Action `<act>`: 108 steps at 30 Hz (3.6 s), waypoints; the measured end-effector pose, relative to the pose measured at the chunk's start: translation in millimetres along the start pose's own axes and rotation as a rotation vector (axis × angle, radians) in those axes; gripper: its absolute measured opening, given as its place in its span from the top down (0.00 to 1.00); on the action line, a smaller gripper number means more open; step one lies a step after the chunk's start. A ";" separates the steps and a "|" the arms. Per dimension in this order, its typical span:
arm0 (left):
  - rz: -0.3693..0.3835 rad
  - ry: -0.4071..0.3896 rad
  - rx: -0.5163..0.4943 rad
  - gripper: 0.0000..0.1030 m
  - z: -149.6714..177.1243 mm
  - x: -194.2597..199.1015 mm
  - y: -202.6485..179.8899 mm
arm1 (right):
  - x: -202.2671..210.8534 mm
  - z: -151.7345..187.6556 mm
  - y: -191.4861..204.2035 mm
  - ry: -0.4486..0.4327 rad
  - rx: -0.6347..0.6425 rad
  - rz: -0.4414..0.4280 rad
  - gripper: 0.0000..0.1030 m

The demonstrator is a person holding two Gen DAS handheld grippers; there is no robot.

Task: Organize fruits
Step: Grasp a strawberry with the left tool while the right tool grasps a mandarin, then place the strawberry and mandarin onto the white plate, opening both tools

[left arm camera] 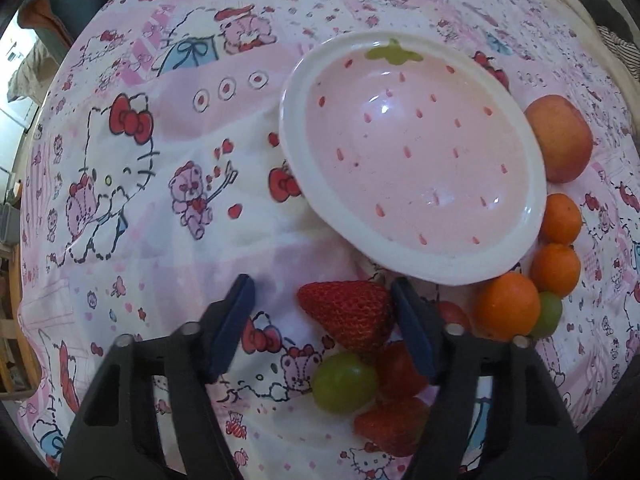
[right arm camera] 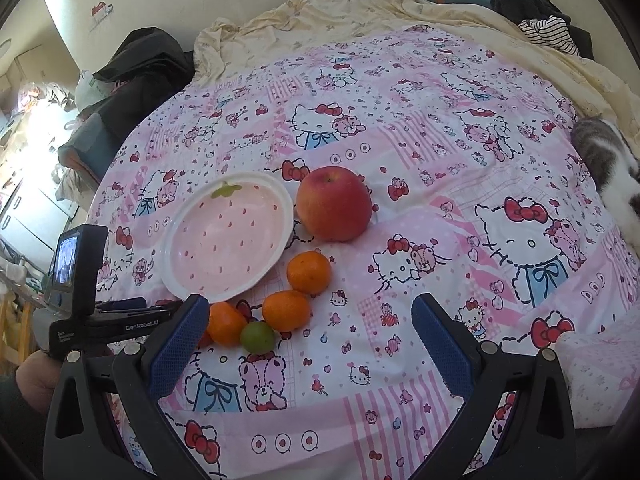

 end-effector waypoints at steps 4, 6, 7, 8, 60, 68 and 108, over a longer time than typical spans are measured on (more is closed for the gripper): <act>0.008 -0.025 -0.048 0.61 1.5 4.7 -14.7 | 0.8 0.4 3.8 -0.005 0.020 0.008 0.00; 0.003 -0.038 -0.058 0.62 2.3 8.3 -17.4 | 2.5 -0.3 2.8 -0.017 0.027 0.022 0.00; 0.011 -0.038 -0.055 0.62 2.5 10.1 -17.3 | 2.5 -1.2 1.6 -0.016 0.024 0.022 0.00; 0.024 -0.038 -0.046 0.62 2.2 11.0 -16.2 | 2.3 -1.3 -1.2 -0.013 0.014 0.019 0.00; 0.163 -0.175 0.109 0.62 -83.5 79.7 20.0 | -93.1 -83.5 51.1 0.330 0.135 -0.298 0.56; 0.145 -0.127 0.083 0.62 -115.2 36.5 6.7 | -146.9 -92.5 60.7 0.344 0.262 -0.166 0.56; 0.152 -0.062 0.034 0.25 -124.4 0.9 -8.7 | -157.8 -77.3 66.3 0.290 0.387 -0.065 0.29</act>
Point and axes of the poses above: each gripper's, at about its wrist camera, not at the fingertips, and x roughly against the way its jaws point, y to its left, z to its underside, the point moved 4 cm from there along -x, roughly the way its jaws point, and after that the axes turned 9 degrees about y, right-handed, at the moved point
